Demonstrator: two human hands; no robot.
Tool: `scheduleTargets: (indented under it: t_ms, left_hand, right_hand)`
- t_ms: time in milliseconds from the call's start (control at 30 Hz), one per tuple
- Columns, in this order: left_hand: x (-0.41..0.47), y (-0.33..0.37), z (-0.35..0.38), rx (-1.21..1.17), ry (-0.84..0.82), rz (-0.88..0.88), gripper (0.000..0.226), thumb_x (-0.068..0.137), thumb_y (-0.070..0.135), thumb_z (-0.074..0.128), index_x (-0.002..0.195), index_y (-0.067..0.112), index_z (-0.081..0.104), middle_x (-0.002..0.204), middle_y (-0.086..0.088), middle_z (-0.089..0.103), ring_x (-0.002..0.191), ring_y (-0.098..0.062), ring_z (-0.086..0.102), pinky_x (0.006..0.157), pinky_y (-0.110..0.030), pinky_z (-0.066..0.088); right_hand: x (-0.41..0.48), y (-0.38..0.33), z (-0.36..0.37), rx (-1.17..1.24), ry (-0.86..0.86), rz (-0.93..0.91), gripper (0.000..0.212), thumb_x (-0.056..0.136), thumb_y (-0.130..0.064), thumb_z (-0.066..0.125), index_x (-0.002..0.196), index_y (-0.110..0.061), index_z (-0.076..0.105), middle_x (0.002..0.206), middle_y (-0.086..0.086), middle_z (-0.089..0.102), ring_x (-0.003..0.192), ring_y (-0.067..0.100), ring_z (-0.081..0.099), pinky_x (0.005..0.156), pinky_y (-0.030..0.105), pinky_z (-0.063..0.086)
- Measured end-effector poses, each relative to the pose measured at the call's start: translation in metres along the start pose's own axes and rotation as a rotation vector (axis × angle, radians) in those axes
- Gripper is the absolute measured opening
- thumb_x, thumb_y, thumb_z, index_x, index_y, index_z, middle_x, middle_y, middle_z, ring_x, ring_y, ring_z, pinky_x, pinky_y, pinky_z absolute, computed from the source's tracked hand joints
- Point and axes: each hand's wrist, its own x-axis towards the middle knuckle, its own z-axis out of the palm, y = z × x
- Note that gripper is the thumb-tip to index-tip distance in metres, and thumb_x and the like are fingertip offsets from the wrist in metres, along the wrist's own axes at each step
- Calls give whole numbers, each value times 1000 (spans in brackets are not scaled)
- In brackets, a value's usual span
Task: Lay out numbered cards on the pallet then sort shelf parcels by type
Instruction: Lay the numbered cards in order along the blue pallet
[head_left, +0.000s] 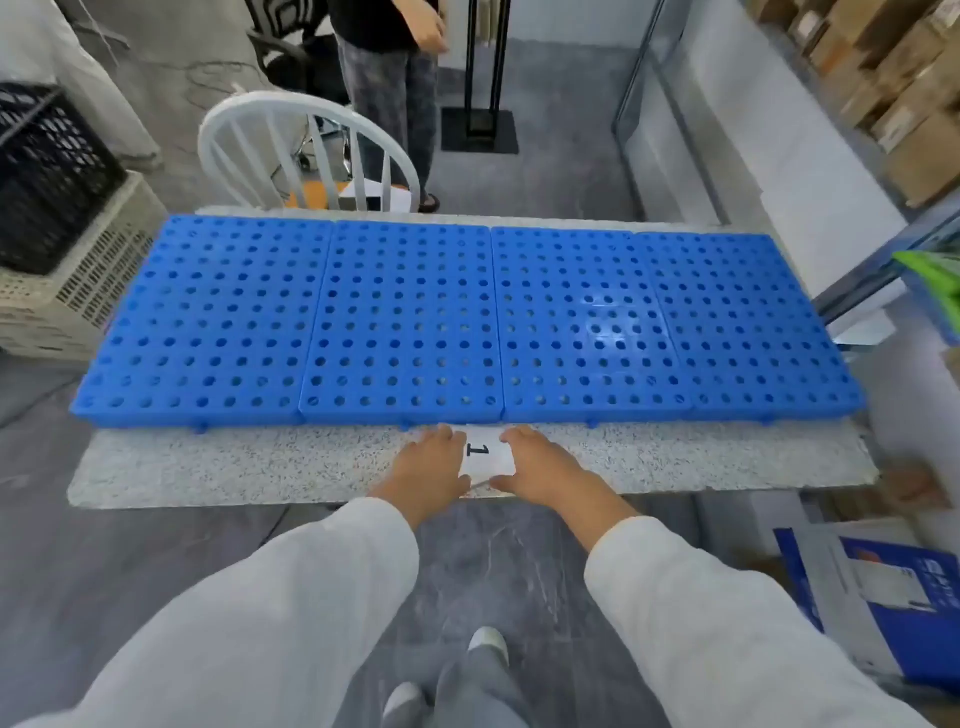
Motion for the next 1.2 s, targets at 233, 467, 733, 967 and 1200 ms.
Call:
scheduleTargets:
  t_ms: [233, 467, 733, 967, 1200]
  left_hand:
    - [29, 12, 24, 145, -43, -14, 48, 94, 33, 54, 134, 11, 39, 129, -5, 44, 119, -25, 47, 93, -39, 43]
    - [36, 8, 40, 152, 27, -16, 47, 92, 27, 55, 133, 10, 39, 127, -3, 41, 112, -23, 48, 91, -36, 45]
    - [49, 15, 41, 210, 86, 32, 73, 86, 42, 66, 143, 13, 30, 141, -2, 36, 132, -21, 37, 109, -34, 35]
    - [54, 22, 53, 145, -2, 20, 99, 77, 57, 68, 149, 13, 17, 151, -1, 21, 138, -21, 27, 110, -39, 33]
    - [50, 33, 62, 75, 9, 10, 80, 83, 58, 60, 142, 14, 29, 145, -6, 26, 131, -25, 32, 102, -38, 42]
  right_hand:
    - [38, 29, 29, -165, 30, -76, 87, 85, -37, 68, 152, -20, 14, 158, -1, 7, 147, 21, 4, 121, 42, 10]
    - [52, 52, 37, -220, 81, -153, 107, 72, -46, 77, 151, -21, 10, 141, -2, 27, 141, 21, 20, 121, 44, 6]
    - [39, 64, 53, -354, 139, -195, 100, 75, -26, 77, 152, -19, 12, 149, 1, 19, 141, 23, 19, 119, 42, 16]
    - [30, 62, 55, -348, 150, -192, 94, 78, -8, 72, 151, -23, 14, 160, -2, 3, 148, 19, 6, 118, 44, 19]
    - [16, 74, 64, -348, 171, -299, 54, 93, -20, 57, 144, -23, 37, 159, 1, 21, 146, 21, 22, 115, 42, 24]
